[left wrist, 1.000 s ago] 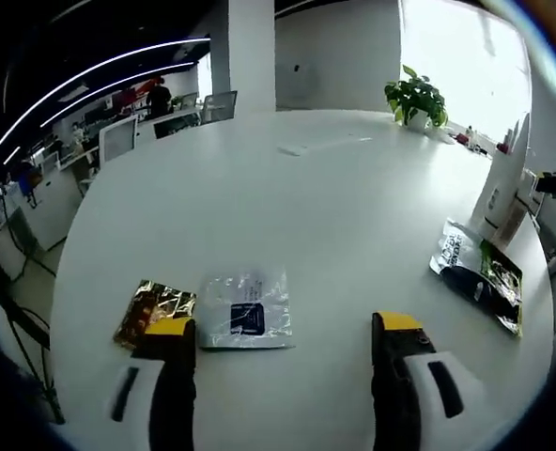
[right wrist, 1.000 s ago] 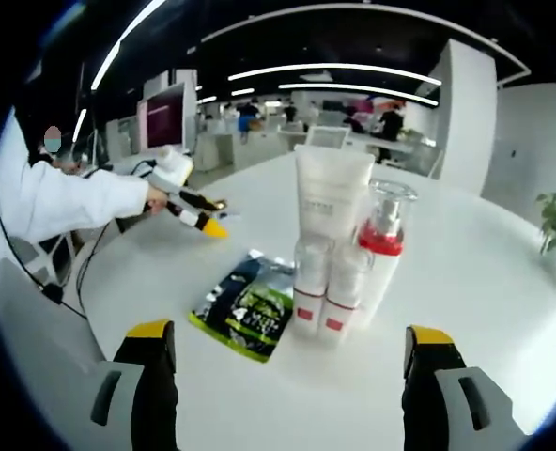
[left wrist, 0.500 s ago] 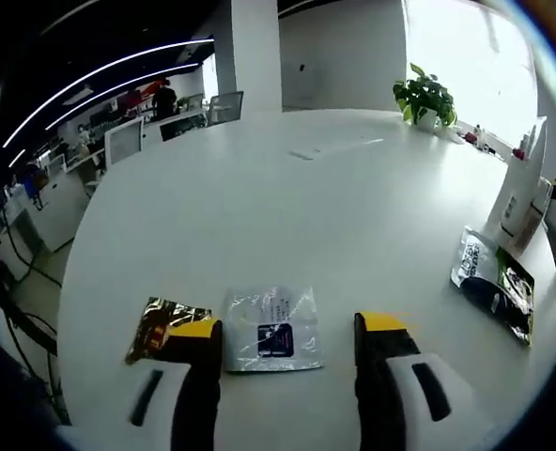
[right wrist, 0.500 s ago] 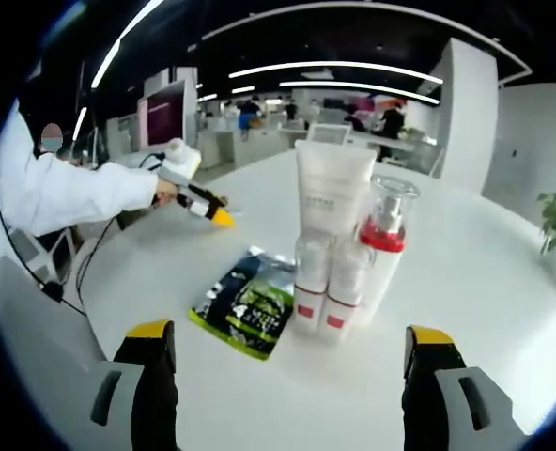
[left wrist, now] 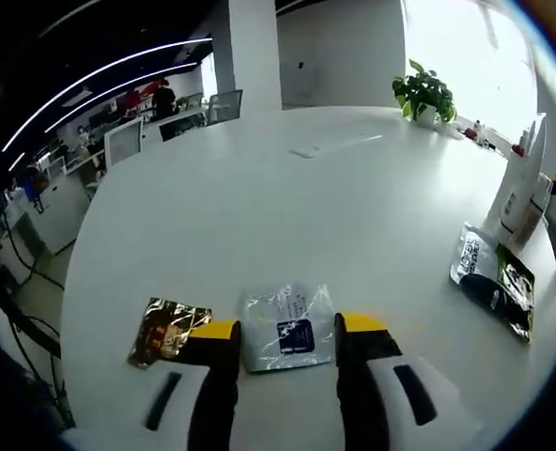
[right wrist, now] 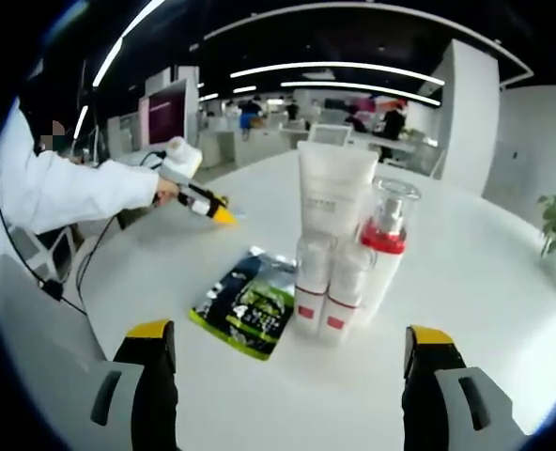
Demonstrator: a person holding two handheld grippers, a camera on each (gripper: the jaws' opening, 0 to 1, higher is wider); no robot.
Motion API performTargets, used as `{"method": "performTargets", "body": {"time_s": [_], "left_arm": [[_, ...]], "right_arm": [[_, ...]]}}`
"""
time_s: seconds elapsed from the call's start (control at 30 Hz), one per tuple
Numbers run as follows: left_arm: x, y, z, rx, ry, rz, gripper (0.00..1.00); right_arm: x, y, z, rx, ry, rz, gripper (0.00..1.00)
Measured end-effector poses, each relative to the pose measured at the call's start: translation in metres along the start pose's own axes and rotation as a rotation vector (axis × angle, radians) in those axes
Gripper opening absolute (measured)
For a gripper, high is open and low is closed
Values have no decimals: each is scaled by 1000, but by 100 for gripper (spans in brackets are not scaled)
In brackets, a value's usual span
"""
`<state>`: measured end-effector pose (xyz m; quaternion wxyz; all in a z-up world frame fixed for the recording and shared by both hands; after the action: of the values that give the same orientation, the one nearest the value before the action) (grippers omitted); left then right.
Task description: Arrange the skincare products in the storage area until every visible bottle or jar stands upright without overlapping.
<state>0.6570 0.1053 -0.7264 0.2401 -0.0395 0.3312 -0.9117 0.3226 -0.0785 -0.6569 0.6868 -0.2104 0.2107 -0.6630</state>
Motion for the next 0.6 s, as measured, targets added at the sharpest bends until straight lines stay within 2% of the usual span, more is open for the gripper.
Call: {"method": "performTargets", "body": {"time_s": [0.17,0.27,0.4,0.5,0.6], "left_arm": [[-2,2,0,-13,-7,-2,41],[3,-2,-1,-20,4,-6,41],[8,-10,2,-9,5,-12,40],[7,-7,5,-2,0,-30,40],[14,-11,6,1,16,-42,40]], "right_arm": [[0,0,0,2,-1,-1,99],[0,0,0,6,0,-1,99],[0,0,1,6,-1,1,99],[-1,0,1,6,-5,2,99],[0,0,2,17,-4,4,99]]}}
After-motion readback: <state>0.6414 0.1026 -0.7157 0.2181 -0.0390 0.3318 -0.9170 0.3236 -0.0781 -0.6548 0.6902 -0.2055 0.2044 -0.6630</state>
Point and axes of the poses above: the point that each gripper's makers call its tool centre point, and the gripper's own axes: y roughly forward along the fingers, x roughly to its right, z roughly out of its top, the point moved 8 cm from there along -y, roughly backward along the fingers, and after that the axes turned 3 degrees about z, right-handed, at the moved point
